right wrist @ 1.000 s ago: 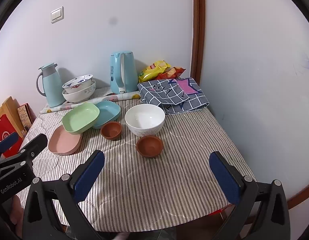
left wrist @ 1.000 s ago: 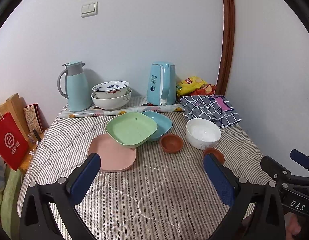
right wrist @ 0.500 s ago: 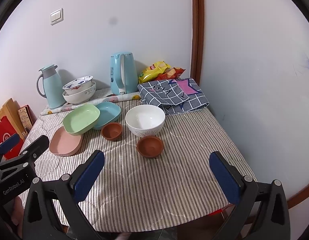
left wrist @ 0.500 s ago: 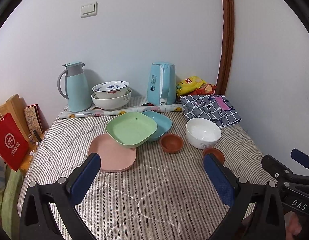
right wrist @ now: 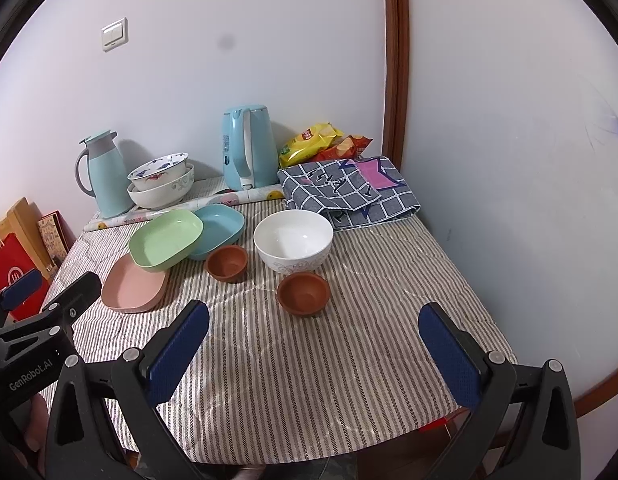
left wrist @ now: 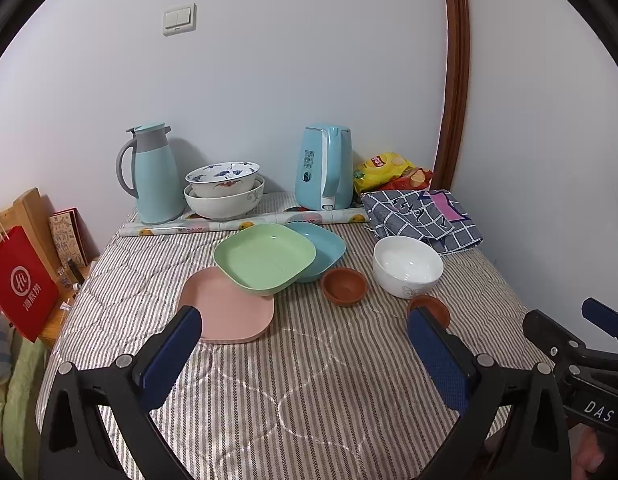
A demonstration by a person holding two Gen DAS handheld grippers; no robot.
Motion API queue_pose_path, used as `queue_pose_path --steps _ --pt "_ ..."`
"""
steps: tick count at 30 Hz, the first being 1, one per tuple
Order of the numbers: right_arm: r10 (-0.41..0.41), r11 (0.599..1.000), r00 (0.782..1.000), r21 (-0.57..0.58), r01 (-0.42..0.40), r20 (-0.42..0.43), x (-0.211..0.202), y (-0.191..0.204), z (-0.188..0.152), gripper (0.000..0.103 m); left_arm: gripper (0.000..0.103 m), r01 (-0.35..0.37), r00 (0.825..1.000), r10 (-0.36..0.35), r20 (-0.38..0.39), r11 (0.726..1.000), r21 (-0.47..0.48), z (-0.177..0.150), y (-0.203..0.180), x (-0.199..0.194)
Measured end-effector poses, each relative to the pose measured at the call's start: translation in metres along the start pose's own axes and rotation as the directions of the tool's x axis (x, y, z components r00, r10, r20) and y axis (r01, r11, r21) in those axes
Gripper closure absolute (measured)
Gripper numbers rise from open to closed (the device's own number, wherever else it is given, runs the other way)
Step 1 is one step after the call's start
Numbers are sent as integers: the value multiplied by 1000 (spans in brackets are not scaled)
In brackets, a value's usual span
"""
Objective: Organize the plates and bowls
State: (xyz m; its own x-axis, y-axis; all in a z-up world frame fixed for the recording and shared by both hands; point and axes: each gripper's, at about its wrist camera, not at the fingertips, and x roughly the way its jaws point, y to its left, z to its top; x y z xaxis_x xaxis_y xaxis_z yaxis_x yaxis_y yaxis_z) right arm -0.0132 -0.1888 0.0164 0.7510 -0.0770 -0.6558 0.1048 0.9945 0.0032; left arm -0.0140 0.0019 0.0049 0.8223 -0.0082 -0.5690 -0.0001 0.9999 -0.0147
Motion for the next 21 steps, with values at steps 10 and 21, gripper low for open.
queue_pose_path --steps 10,21 --pt "4 1000 1000 -1 -4 5 -2 1 -1 0 0 1 1000 -1 2 1000 -1 0 0 -3" --pt "6 1000 1000 6 -6 4 -3 2 -3 0 0 10 1000 -10 -2 1000 -2 2 1 -2"
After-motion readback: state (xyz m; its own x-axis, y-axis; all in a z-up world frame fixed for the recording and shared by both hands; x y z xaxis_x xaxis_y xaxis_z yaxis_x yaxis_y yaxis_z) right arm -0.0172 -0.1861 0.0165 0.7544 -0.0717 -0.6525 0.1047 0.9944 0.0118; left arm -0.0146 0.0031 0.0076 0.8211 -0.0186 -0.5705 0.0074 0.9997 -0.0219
